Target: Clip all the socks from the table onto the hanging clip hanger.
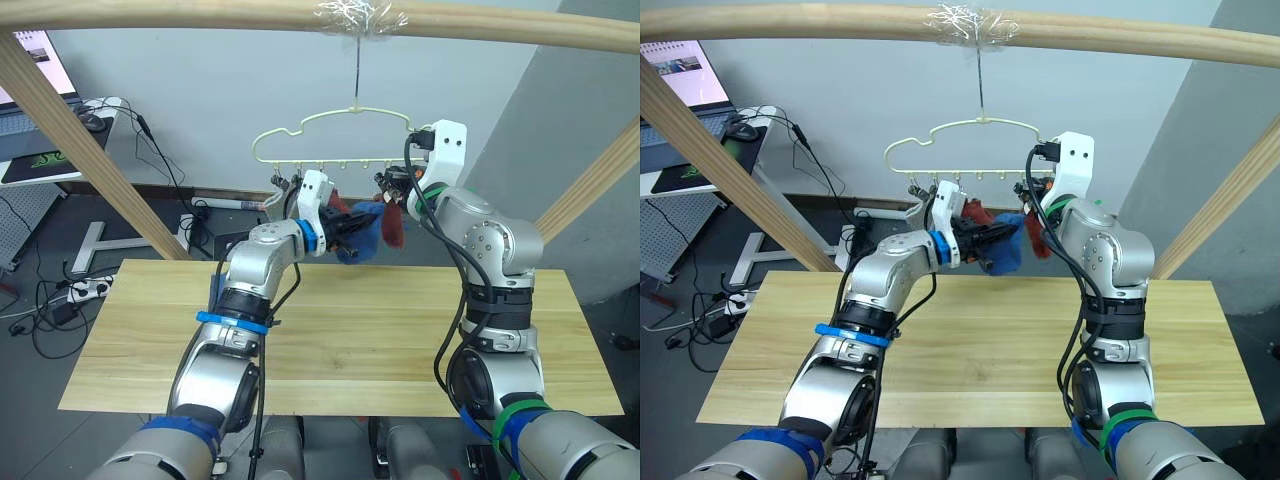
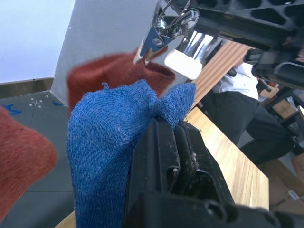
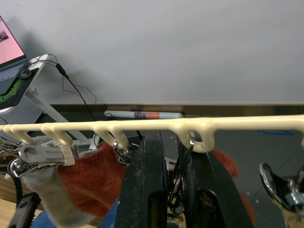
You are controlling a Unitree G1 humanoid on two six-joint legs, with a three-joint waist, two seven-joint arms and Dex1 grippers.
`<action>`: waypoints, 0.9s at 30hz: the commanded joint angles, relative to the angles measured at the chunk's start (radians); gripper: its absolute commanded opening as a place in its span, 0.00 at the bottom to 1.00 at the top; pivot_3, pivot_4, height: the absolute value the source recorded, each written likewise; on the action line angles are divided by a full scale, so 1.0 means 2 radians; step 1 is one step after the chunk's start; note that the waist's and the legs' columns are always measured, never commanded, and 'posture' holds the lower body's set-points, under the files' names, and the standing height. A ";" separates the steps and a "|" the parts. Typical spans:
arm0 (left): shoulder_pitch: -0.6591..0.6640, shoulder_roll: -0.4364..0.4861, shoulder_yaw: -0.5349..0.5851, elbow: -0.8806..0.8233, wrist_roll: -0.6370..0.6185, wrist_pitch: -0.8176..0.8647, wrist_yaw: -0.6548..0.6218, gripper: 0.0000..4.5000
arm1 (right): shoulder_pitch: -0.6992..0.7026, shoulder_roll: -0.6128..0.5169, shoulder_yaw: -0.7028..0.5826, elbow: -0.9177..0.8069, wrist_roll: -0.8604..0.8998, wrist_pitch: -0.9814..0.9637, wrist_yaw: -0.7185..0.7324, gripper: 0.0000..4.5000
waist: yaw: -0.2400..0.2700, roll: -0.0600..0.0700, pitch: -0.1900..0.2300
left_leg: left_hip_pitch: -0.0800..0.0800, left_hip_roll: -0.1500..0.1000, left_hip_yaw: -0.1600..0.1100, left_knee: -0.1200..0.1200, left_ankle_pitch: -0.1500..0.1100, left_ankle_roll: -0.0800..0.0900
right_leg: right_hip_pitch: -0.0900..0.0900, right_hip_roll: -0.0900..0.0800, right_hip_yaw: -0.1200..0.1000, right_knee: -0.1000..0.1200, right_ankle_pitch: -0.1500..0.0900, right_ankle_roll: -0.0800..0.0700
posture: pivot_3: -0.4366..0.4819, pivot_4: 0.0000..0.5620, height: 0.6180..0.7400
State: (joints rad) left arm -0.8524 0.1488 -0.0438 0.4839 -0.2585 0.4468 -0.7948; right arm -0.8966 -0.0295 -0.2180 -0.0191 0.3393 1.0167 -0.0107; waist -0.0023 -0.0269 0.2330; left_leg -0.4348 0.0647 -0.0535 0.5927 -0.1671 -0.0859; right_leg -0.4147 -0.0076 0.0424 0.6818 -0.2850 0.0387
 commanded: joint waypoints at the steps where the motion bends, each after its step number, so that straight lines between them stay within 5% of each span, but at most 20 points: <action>1: -0.019 -0.009 0.009 -0.001 -0.008 -0.015 0.006 0.01 | -0.020 0.001 -0.007 -0.027 0.014 0.000 -0.002 0.01 | 0.000 0.000 0.000 | 0.000 0.000 0.000 0.000 0.000 0.000 | 0.000 0.000 0.000 0.000 0.000 0.000 | 0.57 0.37 1.00; 27: -0.058 -0.047 0.037 0.051 -0.020 -0.037 0.037 0.01 | -0.021 0.006 -0.014 -0.032 0.026 0.012 -0.012 0.01 | -0.001 0.000 0.000 | 0.000 0.000 0.000 0.000 0.000 0.000 | 0.000 0.000 0.000 0.000 0.000 0.000 | 0.55 0.35 1.00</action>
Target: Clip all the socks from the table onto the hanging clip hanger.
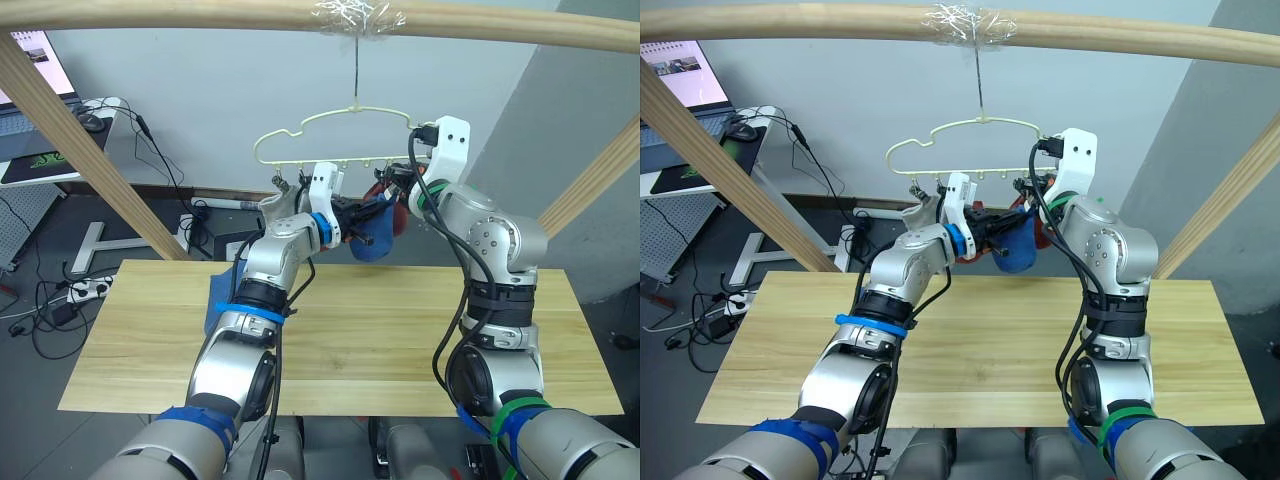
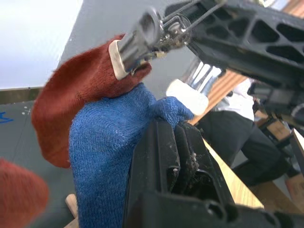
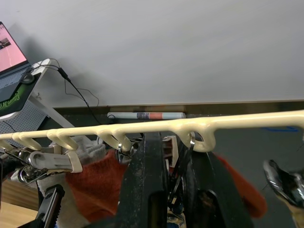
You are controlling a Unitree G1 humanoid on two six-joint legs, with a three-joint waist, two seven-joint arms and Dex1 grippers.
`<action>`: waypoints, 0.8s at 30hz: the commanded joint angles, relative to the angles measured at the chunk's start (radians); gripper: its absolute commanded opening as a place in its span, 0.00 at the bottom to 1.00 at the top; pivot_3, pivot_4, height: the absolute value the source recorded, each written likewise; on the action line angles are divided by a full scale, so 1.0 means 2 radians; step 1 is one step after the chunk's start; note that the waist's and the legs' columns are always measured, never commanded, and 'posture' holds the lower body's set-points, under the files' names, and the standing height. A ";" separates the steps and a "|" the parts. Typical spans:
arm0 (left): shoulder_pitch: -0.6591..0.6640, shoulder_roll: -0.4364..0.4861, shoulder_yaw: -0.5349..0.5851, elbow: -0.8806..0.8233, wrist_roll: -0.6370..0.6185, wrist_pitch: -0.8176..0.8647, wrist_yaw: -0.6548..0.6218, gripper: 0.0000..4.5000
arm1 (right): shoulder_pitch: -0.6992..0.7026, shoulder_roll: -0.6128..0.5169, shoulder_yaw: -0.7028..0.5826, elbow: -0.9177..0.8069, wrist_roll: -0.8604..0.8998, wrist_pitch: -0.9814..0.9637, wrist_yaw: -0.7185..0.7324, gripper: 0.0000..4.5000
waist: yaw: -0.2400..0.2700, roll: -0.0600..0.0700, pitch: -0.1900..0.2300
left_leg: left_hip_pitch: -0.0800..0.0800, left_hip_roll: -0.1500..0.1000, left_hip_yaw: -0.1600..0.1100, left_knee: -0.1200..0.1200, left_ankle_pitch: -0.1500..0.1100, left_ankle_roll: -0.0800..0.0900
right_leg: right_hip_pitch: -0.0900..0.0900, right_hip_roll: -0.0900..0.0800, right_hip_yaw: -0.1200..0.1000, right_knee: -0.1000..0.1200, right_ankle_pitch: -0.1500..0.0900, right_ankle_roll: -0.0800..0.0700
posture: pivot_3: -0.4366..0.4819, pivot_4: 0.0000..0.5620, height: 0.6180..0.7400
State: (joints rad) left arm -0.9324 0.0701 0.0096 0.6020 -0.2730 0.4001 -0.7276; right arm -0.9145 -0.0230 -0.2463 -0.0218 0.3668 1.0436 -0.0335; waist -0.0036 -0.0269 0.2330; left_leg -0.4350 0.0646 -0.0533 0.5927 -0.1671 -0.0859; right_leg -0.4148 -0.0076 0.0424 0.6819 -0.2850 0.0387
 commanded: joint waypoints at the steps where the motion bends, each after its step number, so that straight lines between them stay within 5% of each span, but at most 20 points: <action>1: -0.019 -0.008 0.011 -0.009 -0.013 -0.013 0.003 0.01 | -0.012 0.003 0.001 -0.032 0.012 -0.002 -0.001 0.01 | 0.000 0.000 0.000 | 0.000 0.000 0.000 0.000 0.000 0.000 | 0.000 0.000 0.000 0.000 0.000 0.000 | 0.55 0.35 1.00; 5: -0.018 -0.008 0.011 -0.012 -0.013 -0.009 0.000 0.01 | -0.012 0.003 0.000 -0.031 0.013 -0.002 -0.002 0.01 | 0.000 0.000 0.000 | 0.000 0.000 0.000 0.000 0.000 0.000 | 0.000 0.000 0.000 0.000 0.000 0.000 | 0.55 0.35 1.00; 13: -0.003 -0.006 0.002 -0.051 -0.031 0.030 -0.025 0.00 | -0.011 0.002 -0.001 -0.028 0.010 -0.004 -0.006 0.62 | 0.000 0.000 0.000 | 0.000 0.000 0.000 0.000 0.000 0.000 | 0.000 0.000 0.000 0.000 0.000 0.000 | 0.55 0.35 1.00; 15: 0.003 -0.002 -0.002 -0.063 -0.033 0.040 -0.030 0.00 | -0.009 0.001 0.000 -0.032 0.011 -0.001 -0.005 0.62 | 0.000 0.000 0.000 | 0.000 0.000 0.000 0.000 0.000 0.000 | 0.000 0.000 0.000 0.000 0.000 0.000 | 0.55 0.35 1.00; 24: 0.057 0.040 -0.023 -0.149 -0.028 0.079 -0.043 0.58 | 0.046 -0.009 0.002 -0.127 0.037 0.074 0.006 0.63 | -0.001 0.000 0.000 | 0.000 0.000 0.000 0.000 0.000 0.000 | 0.000 0.000 0.000 0.000 0.000 0.000 | 0.55 0.35 1.00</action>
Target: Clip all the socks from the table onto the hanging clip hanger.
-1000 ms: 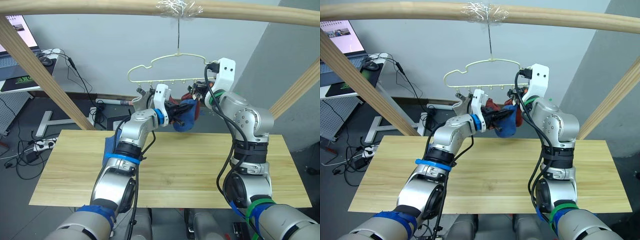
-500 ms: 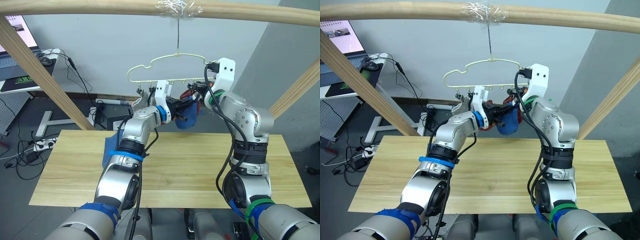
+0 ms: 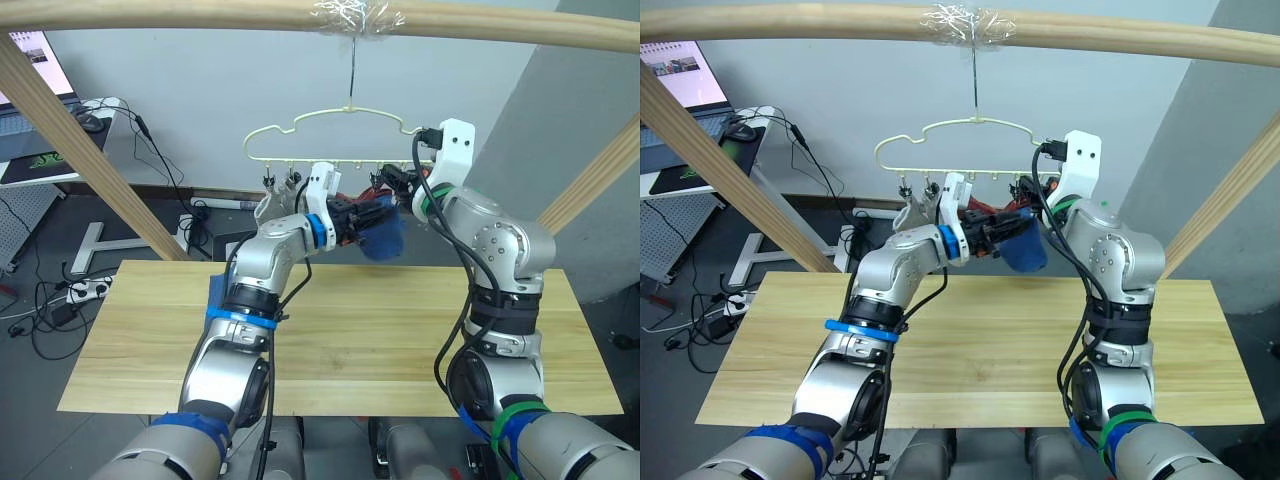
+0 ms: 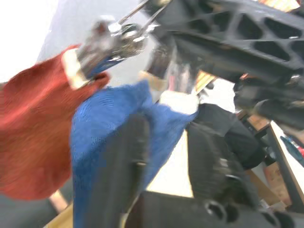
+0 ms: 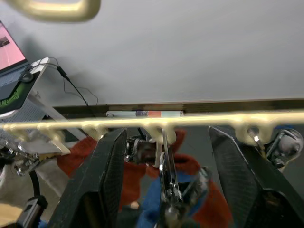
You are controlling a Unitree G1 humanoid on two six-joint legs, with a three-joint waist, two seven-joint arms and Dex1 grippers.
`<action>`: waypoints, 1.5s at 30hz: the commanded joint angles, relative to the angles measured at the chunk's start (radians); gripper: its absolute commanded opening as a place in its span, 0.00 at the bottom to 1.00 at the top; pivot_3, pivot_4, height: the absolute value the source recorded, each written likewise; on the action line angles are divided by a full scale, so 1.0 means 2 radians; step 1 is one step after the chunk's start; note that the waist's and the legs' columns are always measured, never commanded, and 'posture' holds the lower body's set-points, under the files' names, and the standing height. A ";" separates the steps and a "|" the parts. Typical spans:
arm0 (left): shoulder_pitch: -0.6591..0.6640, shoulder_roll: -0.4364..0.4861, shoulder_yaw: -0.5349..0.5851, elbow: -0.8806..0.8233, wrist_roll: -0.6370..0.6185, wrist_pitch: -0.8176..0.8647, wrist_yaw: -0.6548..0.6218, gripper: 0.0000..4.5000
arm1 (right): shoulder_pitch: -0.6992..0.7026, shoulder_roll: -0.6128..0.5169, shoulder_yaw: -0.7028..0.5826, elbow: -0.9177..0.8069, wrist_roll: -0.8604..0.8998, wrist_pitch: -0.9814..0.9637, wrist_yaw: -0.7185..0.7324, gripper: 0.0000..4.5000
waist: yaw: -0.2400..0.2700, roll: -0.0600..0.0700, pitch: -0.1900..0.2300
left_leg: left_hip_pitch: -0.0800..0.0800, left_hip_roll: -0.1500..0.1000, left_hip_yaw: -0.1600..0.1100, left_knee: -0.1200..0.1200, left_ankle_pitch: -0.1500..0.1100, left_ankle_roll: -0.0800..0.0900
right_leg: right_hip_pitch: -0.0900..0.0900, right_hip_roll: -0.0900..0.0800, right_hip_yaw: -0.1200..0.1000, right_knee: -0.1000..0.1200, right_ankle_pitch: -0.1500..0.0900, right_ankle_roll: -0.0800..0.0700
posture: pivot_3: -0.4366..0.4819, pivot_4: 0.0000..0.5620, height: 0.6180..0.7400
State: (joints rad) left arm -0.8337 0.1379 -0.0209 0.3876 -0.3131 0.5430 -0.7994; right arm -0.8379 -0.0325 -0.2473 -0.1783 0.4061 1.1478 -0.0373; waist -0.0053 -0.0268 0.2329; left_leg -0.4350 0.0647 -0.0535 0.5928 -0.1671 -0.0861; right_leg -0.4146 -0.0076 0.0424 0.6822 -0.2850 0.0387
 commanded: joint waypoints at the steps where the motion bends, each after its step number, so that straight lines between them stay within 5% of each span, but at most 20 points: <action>1: 0.014 0.010 -0.008 -0.053 -0.011 0.012 -0.007 0.66 | 0.015 -0.006 0.003 -0.060 0.021 0.032 0.009 0.63 | 0.000 0.000 0.000 | 0.000 0.000 0.000 0.000 0.000 0.000 | 0.000 0.000 0.000 0.000 0.000 0.000 | 0.55 0.35 1.00; 2: 0.022 0.015 -0.007 -0.066 -0.016 0.020 -0.008 0.71 | 0.023 -0.008 0.004 -0.075 0.026 0.043 0.012 0.63 | 0.000 0.000 0.000 | 0.000 0.000 0.000 0.000 0.000 0.000 | 0.000 0.000 0.000 0.000 0.000 0.000 | 0.55 0.35 1.00; 10: 0.079 0.063 -0.014 -0.176 -0.040 0.068 -0.024 0.71 | 0.093 -0.030 0.012 -0.186 0.045 0.099 0.025 0.63 | 0.000 0.000 0.000 | 0.000 0.000 0.000 0.000 0.000 0.000 | 0.000 0.000 0.000 0.000 0.000 0.000 | 0.54 0.33 1.00; 20: 0.108 0.129 0.016 -0.244 -0.087 0.053 -0.064 0.71 | 0.206 -0.052 0.078 -0.256 -0.017 0.028 -0.011 0.63 | -0.002 0.000 0.000 | 0.001 0.000 0.000 0.001 0.000 0.000 | 0.001 0.000 0.000 0.000 0.000 0.000 | 0.54 0.30 1.00; 35: 0.034 0.181 0.041 -0.248 -0.172 0.105 -0.100 0.71 | 0.162 -0.016 0.057 -0.182 -0.076 -0.045 -0.047 0.63 | -0.001 0.000 0.000 | 0.001 0.000 -0.001 0.003 0.000 0.000 | 0.002 0.000 0.000 0.000 0.000 0.001 | 0.55 0.31 1.00; 45: 0.029 0.188 0.035 -0.256 -0.176 0.105 -0.086 0.71 | 0.113 -0.012 0.039 -0.113 -0.085 -0.081 -0.052 0.63 | 0.000 0.000 0.000 | 0.001 0.000 -0.001 0.003 0.000 0.000 | 0.002 0.000 0.000 0.000 0.000 0.000 | 0.57 0.32 1.00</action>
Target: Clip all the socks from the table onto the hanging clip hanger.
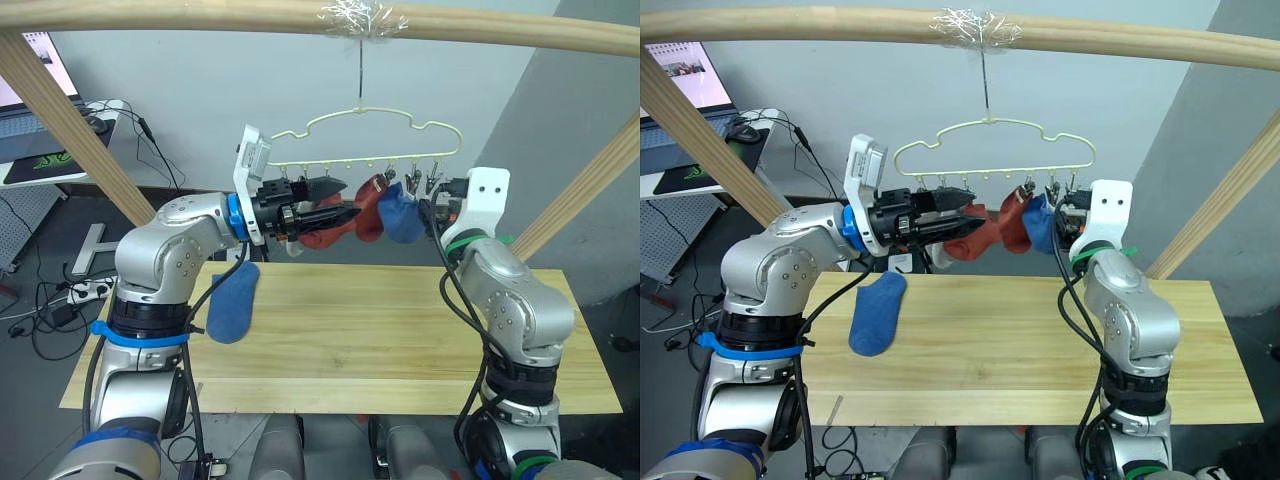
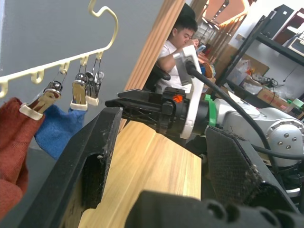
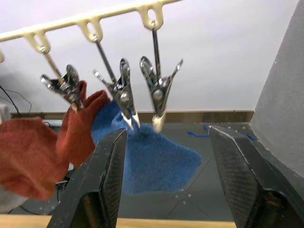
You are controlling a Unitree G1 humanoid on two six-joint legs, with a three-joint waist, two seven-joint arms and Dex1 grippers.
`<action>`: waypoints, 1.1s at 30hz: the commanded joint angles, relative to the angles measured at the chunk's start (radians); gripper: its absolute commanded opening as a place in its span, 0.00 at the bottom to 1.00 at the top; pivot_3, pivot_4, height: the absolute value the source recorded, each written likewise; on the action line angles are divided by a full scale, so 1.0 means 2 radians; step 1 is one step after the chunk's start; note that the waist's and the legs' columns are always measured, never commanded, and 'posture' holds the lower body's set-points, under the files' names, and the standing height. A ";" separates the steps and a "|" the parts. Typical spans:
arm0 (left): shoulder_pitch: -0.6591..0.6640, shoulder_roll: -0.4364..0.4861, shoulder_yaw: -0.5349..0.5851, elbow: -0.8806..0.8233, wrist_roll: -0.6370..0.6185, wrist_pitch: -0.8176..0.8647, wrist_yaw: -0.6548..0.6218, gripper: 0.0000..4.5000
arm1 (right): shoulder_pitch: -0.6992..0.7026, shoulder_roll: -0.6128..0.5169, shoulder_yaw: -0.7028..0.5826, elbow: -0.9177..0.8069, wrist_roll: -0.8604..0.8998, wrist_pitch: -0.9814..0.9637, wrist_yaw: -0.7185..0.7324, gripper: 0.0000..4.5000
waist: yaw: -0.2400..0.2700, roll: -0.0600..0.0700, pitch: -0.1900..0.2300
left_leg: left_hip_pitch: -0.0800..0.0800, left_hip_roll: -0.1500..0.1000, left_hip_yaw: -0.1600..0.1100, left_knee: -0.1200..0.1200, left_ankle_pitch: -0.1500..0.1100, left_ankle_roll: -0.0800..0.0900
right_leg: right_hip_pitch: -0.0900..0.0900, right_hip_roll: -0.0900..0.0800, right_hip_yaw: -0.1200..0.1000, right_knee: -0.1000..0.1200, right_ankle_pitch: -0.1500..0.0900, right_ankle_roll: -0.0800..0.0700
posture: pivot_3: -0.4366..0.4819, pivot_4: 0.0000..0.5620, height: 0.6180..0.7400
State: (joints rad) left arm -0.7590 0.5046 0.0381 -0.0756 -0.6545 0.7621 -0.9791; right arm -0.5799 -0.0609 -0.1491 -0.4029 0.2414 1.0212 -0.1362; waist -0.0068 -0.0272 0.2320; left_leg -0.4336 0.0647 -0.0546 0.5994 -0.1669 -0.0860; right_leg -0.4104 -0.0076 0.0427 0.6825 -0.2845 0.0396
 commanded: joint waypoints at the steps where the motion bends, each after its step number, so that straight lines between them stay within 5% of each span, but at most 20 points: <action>1: -0.008 0.005 0.005 -0.025 -0.005 -0.005 0.005 0.71 | -0.020 0.003 -0.011 0.005 -0.003 -0.020 -0.002 0.63 | 0.001 0.000 0.000 | 0.000 0.000 0.000 0.000 0.000 0.000 | 0.000 0.000 0.000 0.000 0.000 0.000 | 0.57 0.32 1.00; 7: -0.005 0.004 0.001 -0.029 -0.001 -0.007 0.013 0.71 | -0.038 -0.002 -0.017 0.031 -0.004 -0.033 0.003 0.63 | 0.002 0.000 0.000 | 0.000 0.000 0.000 0.000 0.000 0.000 | 0.000 0.000 0.000 0.000 0.000 0.000 | 0.58 0.32 1.00; 9: -0.005 0.004 0.000 -0.029 -0.001 -0.008 0.015 0.72 | -0.042 -0.003 -0.019 0.036 -0.004 -0.034 0.004 0.55 | 0.002 0.000 0.000 | 0.000 0.000 0.000 0.000 0.000 0.000 | 0.000 0.000 0.000 0.000 0.000 0.000 | 0.59 0.32 1.00; 33: 0.010 0.008 -0.003 -0.045 0.003 -0.014 0.037 0.72 | -0.095 -0.025 -0.023 0.133 -0.015 -0.068 0.018 0.55 | 0.004 0.000 0.000 | 0.000 0.000 0.000 0.000 0.000 0.000 | 0.000 0.000 0.000 0.000 0.000 0.000 | 0.63 0.34 1.00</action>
State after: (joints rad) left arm -0.7388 0.5083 0.0253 -0.1200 -0.6496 0.7546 -0.9058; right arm -0.7551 -0.1020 -0.1834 -0.1185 0.2169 0.9045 -0.0974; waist 0.0004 -0.0272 0.2321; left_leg -0.4336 0.0647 -0.0547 0.5993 -0.1669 -0.0860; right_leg -0.4104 -0.0076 0.0426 0.6827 -0.2844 0.0396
